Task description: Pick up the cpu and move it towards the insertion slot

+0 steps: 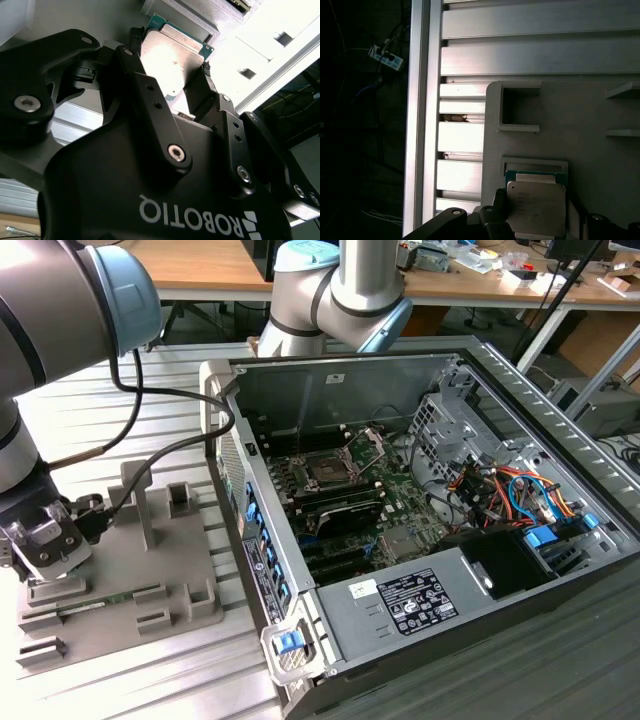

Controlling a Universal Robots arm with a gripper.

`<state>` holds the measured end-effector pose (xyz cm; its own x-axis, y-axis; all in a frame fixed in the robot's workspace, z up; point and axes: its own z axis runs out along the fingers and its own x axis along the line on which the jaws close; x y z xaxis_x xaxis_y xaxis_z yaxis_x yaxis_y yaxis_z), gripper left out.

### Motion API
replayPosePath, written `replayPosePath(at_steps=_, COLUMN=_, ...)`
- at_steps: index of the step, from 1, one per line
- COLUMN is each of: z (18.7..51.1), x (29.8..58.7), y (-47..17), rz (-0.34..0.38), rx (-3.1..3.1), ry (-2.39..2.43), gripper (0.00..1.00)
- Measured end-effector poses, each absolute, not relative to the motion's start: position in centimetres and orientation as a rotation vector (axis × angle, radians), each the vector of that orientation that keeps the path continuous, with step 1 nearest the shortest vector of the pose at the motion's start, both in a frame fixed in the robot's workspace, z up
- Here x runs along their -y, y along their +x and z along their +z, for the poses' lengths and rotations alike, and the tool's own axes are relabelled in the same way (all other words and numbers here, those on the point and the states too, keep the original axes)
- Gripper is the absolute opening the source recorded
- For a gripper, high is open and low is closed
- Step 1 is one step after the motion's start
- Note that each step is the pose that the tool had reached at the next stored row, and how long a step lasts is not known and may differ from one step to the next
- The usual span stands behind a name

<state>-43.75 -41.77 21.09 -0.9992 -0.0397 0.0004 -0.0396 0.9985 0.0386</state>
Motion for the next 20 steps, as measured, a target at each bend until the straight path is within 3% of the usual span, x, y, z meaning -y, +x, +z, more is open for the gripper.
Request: replayPosePath(at_steps=20, z=21.67, x=41.77, y=-43.75, rz=-0.061, rx=3.139, ry=0.062, gripper=0.55)
